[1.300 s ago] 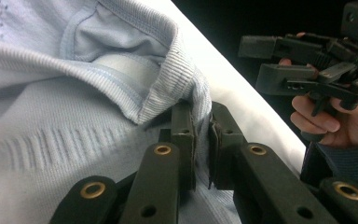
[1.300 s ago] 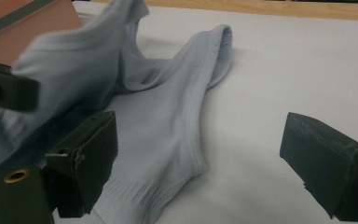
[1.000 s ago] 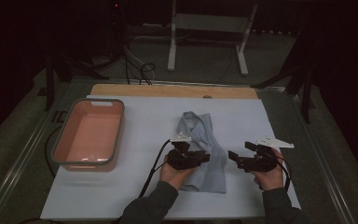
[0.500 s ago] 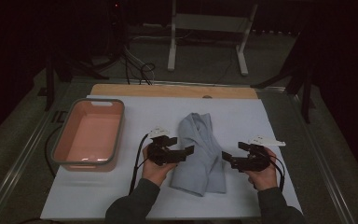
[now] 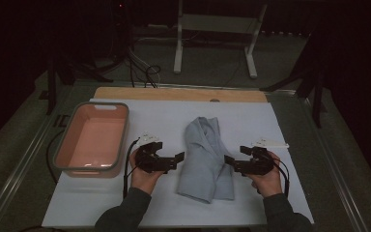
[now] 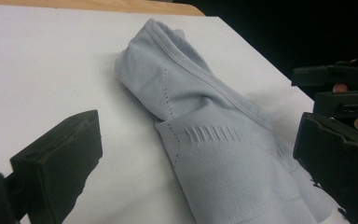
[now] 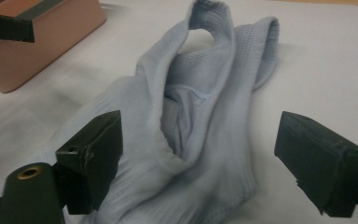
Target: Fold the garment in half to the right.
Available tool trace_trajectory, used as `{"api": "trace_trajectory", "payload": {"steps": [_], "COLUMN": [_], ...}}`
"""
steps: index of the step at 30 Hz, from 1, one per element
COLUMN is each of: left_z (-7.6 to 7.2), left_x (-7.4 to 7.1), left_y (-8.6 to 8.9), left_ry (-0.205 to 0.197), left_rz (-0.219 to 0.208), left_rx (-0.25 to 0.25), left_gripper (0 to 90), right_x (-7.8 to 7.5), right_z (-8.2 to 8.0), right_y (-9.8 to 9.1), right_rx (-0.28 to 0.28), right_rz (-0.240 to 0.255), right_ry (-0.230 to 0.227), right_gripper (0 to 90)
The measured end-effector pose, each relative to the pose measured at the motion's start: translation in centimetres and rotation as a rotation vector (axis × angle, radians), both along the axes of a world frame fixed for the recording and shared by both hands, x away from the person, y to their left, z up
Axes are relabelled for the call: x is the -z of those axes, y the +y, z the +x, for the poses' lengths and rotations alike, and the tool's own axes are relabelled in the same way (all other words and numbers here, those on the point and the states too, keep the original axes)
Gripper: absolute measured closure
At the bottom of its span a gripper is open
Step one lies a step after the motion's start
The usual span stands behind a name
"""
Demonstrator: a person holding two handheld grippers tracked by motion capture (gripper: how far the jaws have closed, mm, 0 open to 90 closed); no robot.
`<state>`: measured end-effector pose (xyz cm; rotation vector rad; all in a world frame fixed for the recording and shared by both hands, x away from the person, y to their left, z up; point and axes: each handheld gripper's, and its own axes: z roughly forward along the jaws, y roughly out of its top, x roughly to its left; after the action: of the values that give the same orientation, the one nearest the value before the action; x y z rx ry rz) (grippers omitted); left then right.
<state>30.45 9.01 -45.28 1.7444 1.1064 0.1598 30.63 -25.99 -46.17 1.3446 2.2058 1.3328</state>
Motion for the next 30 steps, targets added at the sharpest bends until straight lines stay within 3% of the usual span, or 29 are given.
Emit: {"api": "trace_trajectory", "payload": {"steps": [9, 12, 22, 26, 30], "left_z": [-0.8, -1.1, -1.0, -0.9, -0.9], "left_x": [-0.2, -0.2, -0.1, 0.1, 0.2], "left_y": [0.6, 1.0, 1.4, 1.0, 0.6], "left_ry": [-0.014, -0.025, -0.019, -0.018, -0.018], "left_rz": [0.004, 0.009, -0.009, -0.013, -0.019], "left_rx": [-0.003, -0.01, -0.021, -0.006, 0.005], "left_gripper": [0.9, 0.8, 0.8, 0.8, 0.8], "right_x": [0.3, 0.7, 2.0, 2.3, 1.5], "right_z": [0.2, 0.4, 1.3, 1.7, 1.4], "right_y": [1.2, 1.9, 2.9, 3.2, 2.9], "right_rx": [-0.037, -0.063, -0.123, -0.142, -0.132], "right_rz": [-0.005, -0.029, -0.061, -0.065, -0.058], "right_ry": [0.017, 0.025, 0.085, 0.112, 0.088], "right_gripper": [38.4, 47.5, 69.7, 86.9, 88.5]}}
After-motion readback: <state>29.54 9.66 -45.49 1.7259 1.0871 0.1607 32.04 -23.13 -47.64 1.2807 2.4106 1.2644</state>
